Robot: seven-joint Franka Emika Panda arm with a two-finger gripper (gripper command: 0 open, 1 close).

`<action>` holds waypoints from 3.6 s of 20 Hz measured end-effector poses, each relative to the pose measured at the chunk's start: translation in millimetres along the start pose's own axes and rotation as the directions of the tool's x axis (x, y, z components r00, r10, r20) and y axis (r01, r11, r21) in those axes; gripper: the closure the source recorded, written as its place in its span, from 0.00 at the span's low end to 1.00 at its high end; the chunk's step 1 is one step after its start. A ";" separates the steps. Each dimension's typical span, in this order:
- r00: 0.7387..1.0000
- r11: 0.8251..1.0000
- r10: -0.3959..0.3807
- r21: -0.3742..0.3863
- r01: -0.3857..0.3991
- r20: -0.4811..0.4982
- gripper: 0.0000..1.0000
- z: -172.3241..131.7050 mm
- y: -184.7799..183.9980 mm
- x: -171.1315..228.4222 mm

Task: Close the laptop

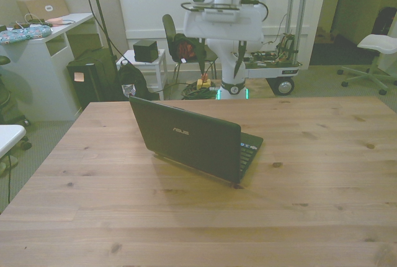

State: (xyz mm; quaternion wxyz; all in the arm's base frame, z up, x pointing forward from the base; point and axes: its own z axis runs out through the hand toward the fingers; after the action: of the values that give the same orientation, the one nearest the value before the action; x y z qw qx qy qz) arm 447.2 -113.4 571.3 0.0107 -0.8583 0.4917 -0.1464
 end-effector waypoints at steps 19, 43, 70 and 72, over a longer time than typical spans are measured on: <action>0.972 0.972 0.235 -0.018 -0.234 0.017 0.00 59.4 -42.6 238.7; 0.945 0.962 0.274 -0.058 -0.268 0.176 1.00 129.3 -73.8 204.9; 0.934 0.967 0.255 -0.094 -0.239 0.251 1.00 106.2 -85.4 129.5; 0.932 0.970 0.241 -0.099 -0.222 0.269 1.00 102.1 -86.7 107.1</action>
State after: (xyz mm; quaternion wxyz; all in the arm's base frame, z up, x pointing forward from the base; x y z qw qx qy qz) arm 597.6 -172.1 513.5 0.0682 -0.8063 0.5875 -0.0048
